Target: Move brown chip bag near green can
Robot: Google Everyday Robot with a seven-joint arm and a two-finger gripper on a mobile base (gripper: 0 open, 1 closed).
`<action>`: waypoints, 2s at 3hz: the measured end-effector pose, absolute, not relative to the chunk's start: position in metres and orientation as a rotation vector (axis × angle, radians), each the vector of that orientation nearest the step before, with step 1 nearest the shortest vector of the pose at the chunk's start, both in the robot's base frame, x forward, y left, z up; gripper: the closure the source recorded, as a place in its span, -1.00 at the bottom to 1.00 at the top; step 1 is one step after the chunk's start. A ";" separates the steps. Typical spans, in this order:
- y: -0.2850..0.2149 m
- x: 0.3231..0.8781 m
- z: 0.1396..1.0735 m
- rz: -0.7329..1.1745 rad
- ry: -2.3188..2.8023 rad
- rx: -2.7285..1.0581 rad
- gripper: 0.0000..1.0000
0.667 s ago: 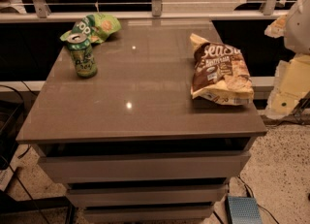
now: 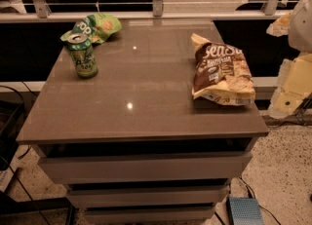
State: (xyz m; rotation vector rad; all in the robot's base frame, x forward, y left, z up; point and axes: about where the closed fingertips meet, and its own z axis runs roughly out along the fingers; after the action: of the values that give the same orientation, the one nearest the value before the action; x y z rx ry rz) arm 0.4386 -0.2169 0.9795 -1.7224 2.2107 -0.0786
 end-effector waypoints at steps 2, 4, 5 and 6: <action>-0.174 0.479 0.939 0.016 2.030 -1.673 -1.00; -0.156 0.571 0.912 -0.116 1.904 -1.634 -1.00; -0.160 0.584 0.887 -0.146 1.914 -1.659 -1.00; -0.166 0.586 0.867 -0.158 1.945 -1.686 -1.00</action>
Offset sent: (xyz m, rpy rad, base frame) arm 0.1045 0.0786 -0.0621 0.2548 -0.2620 0.1048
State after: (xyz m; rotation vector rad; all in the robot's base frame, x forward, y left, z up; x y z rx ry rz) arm 0.5863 -0.1660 0.8674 -1.6864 1.9447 -0.1580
